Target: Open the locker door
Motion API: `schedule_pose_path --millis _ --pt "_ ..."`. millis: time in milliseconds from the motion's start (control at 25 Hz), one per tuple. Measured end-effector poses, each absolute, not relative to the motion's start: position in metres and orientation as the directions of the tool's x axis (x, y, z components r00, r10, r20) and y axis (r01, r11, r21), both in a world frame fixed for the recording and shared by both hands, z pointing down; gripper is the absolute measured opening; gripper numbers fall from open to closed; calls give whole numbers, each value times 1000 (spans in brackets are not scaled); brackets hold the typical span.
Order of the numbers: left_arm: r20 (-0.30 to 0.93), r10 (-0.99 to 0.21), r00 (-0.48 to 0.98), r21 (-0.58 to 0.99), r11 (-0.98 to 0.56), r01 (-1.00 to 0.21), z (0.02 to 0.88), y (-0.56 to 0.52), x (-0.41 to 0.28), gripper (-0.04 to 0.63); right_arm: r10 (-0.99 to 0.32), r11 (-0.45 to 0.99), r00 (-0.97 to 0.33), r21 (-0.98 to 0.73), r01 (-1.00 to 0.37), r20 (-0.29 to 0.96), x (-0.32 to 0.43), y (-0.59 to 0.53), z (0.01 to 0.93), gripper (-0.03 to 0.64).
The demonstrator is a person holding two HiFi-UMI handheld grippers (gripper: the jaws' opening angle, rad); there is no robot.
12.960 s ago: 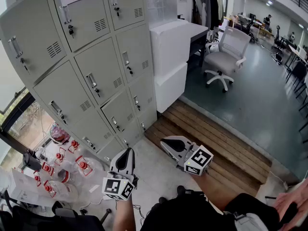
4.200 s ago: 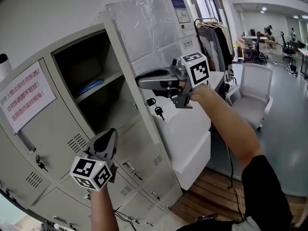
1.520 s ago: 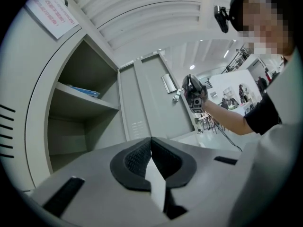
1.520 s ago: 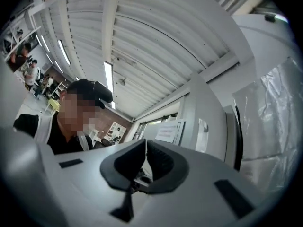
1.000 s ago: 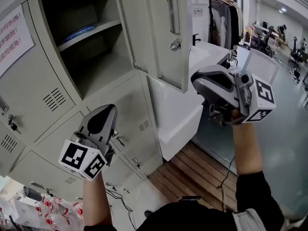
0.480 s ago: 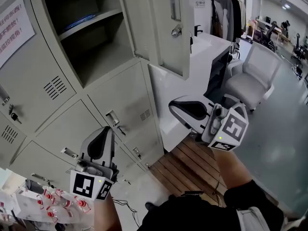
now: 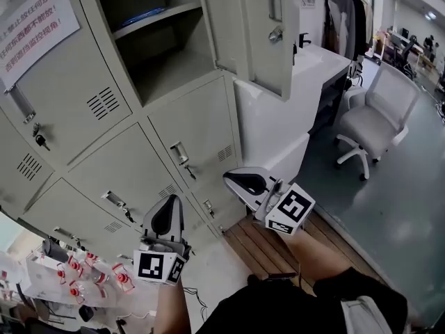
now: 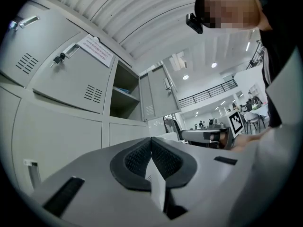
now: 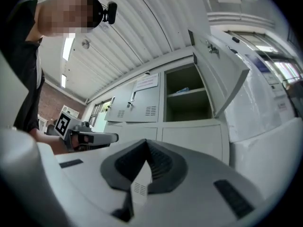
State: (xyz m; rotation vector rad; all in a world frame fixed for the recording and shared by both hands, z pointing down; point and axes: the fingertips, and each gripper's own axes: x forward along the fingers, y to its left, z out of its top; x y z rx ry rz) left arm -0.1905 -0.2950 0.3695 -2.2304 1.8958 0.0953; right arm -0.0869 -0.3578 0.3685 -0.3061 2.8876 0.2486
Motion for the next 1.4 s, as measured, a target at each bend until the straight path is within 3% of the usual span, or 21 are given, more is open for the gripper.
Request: schedule_pose_path --millis 800,1400 --pt "-64 -990 123 -10 -123 -992 497 -80 -163 15 -235 969 -965 53 -242 -113 -77 -138 471 11" --pt "-79 -983 165 1 -165 -986 502 8 -114 14 -192 981 -980 27 -194 -56 -43 -30 506 9"
